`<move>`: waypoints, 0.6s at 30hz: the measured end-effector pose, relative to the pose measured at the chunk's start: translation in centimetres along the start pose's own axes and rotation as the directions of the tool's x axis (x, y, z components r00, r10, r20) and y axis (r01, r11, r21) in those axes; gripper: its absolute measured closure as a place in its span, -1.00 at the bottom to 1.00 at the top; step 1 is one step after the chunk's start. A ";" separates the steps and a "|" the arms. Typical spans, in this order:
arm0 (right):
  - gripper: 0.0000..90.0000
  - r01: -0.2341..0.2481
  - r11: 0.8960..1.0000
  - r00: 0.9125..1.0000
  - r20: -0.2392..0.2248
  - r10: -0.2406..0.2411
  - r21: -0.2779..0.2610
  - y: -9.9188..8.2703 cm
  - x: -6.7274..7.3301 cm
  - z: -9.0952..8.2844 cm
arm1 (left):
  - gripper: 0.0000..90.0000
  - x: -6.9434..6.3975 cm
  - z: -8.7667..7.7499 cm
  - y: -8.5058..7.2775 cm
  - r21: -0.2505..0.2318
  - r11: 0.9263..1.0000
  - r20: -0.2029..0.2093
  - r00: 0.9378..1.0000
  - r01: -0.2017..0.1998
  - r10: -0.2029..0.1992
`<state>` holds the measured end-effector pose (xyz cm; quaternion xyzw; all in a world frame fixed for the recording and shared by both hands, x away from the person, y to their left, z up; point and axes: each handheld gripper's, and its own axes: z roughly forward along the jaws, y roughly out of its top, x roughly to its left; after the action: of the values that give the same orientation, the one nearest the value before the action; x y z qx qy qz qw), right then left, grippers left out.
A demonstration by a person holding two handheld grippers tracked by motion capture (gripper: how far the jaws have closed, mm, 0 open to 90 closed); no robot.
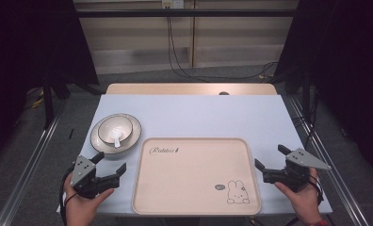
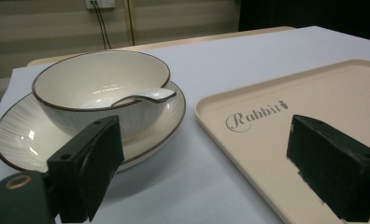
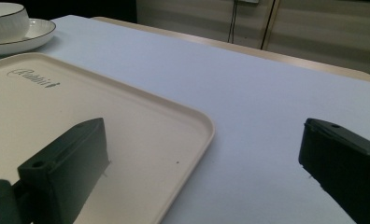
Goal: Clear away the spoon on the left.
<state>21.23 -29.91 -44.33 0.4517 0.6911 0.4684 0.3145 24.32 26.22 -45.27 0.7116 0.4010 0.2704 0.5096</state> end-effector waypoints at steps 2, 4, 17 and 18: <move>-0.98 -0.010 1.000 1.000 -0.002 0.010 -0.001 0.0 0.0 0.0 | -0.76 0.0 0.1 0.0 0.001 1.000 -0.010 1.000 0.009 -0.009; -0.98 -0.020 1.000 1.000 -0.003 0.020 -0.001 0.0 0.0 0.0 | -0.75 0.1 0.4 -0.1 0.002 1.000 -0.013 1.000 0.025 -0.025; -0.98 -0.013 1.000 0.999 -0.039 0.014 0.014 -0.2 0.5 0.0 | -0.67 0.7 1.0 -0.2 0.028 0.999 -0.067 0.997 0.036 -0.034; -0.98 -0.016 1.000 0.999 -0.040 0.017 0.017 -0.2 0.5 0.0 | -0.66 0.9 1.0 -0.3 0.034 0.999 -0.078 0.996 0.035 -0.032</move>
<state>20.95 -29.46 -44.58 0.4503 0.6975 0.4742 0.2928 25.51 26.48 -45.88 0.7027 0.4370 0.2823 0.4854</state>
